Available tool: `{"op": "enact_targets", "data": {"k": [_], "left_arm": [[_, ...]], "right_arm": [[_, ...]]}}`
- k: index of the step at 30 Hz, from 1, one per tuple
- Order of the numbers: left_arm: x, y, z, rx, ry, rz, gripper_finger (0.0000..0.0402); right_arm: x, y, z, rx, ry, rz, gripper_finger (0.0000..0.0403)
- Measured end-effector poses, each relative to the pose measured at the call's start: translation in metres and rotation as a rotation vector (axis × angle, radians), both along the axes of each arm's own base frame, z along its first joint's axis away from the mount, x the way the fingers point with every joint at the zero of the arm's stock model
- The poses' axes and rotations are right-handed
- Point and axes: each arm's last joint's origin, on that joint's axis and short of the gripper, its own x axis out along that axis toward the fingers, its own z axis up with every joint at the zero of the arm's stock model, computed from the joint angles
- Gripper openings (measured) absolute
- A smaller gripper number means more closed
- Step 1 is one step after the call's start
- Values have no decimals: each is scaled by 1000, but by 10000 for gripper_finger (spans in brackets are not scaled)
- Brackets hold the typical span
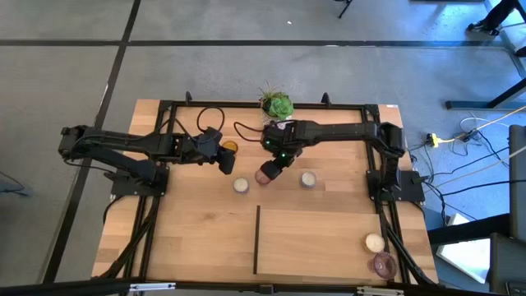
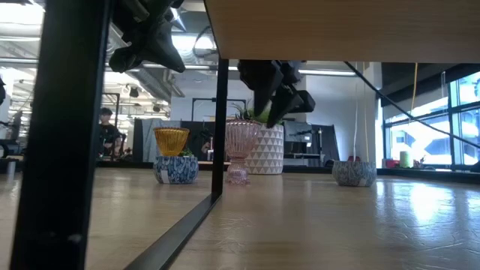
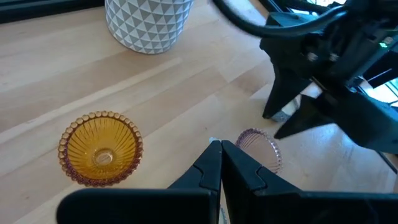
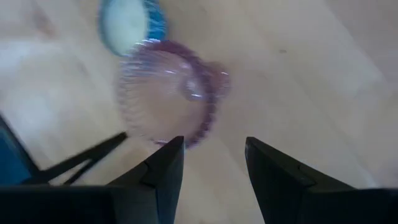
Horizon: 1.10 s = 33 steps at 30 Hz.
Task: Pick & Place candle stick holders
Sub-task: Put the purple glass candle holder on the shelf aligned with the yellow scented candle
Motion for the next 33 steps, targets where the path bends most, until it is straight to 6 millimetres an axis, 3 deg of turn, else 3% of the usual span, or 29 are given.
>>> {"op": "enact_targets", "data": {"k": [6,33], "left_arm": [[0,0,0,2,1,0,3],[0,-5,0,17,5,-22,2]], "right_arm": [[9,8,3,6,-83,-5,174],[9,13,0,-1,-58,2,174]]}}
